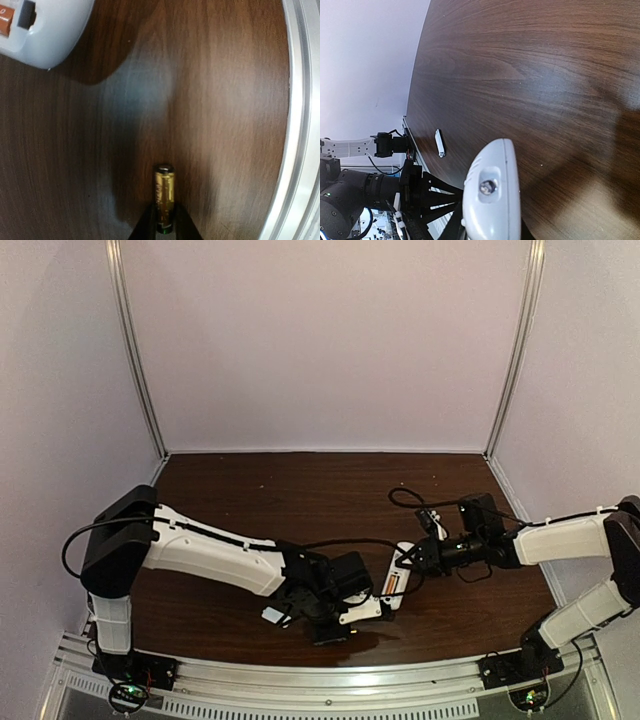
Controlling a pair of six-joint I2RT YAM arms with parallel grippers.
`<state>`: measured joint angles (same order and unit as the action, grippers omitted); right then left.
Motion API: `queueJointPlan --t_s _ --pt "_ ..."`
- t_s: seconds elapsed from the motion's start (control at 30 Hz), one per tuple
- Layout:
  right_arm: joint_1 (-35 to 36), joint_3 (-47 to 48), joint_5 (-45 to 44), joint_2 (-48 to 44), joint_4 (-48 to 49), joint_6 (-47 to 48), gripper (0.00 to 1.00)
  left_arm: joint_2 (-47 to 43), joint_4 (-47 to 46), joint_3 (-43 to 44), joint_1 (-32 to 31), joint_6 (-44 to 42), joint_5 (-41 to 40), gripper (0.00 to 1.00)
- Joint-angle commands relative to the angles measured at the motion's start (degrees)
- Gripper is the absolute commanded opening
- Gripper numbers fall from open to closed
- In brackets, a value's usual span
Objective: Load the batteries into the remote control
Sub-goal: Move the battery to the center of the board.
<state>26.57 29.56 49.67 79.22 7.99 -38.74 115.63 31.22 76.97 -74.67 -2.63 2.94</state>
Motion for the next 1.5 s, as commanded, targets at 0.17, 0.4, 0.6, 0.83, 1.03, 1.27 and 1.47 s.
queueJointPlan --t_s 0.17,0.4,0.6,0.83,1.03,1.27,1.47 --pt "-0.38 -1.79 3.00 -1.41 3.86 0.14 0.00 -0.05 6.32 1.47 3.71 -22.06 -6.21 0.12" --pt "-0.29 -1.91 3.67 -0.26 4.56 0.65 0.00 -1.34 2.34 1.62 5.56 -28.50 -15.82 0.40" --pt "-0.38 -1.40 2.50 -0.38 3.54 1.87 0.00 -13.14 -4.38 -6.01 7.72 -19.00 -15.81 0.56" --pt "-0.36 3.78 -2.15 4.13 2.27 4.56 0.00 -20.25 -11.66 -12.00 11.18 19.26 -6.19 0.51" --pt "-0.83 7.05 -4.22 8.21 3.77 4.82 0.00 -15.95 -18.91 -13.12 10.28 52.47 -8.21 0.42" --pt "-1.60 11.42 -8.55 10.58 2.69 7.16 0.00 -10.09 -8.01 -6.68 7.76 69.61 -18.39 0.50" --pt "-1.29 14.41 -8.11 16.82 10.86 2.76 0.00 -6.28 -6.28 -3.98 7.84 74.55 -18.78 0.50"
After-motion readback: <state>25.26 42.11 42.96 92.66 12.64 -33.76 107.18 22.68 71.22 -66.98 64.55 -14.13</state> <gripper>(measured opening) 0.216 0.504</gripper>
